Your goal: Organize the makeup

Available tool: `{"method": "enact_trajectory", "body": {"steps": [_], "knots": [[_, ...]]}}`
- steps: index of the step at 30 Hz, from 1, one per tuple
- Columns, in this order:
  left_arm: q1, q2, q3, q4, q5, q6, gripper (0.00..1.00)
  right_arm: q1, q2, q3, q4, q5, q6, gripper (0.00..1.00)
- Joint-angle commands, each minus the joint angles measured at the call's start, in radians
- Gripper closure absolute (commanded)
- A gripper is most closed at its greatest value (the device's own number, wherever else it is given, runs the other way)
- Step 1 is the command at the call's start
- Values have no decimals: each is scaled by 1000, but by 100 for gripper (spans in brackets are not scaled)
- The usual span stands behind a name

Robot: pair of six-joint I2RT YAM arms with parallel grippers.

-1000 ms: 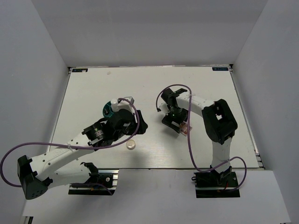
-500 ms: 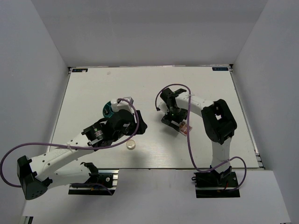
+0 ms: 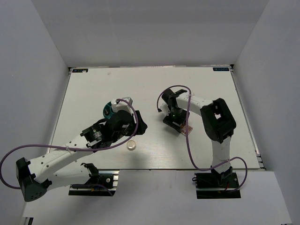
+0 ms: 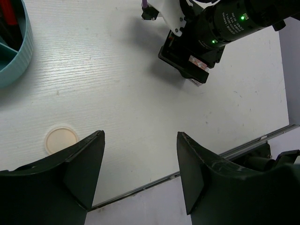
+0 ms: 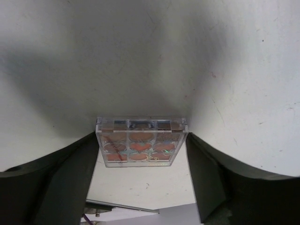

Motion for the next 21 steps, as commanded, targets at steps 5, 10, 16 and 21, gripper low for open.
{"method": "enact_trajectory", "body": {"steps": [5, 10, 16, 21], "knots": [[-4, -39, 30, 7, -17, 19, 27, -36, 32, -3, 6, -100, -14, 31], [-4, -35, 61, -1, -20, 32, 28, -53, 51, 18, -20, -146, -33, 45], [-4, -29, 81, 7, -20, 33, 27, -61, 20, 53, -37, -238, -63, 63], [-4, -33, 119, 51, 9, 91, 28, -63, -60, 151, -55, -429, -135, 75]]}}
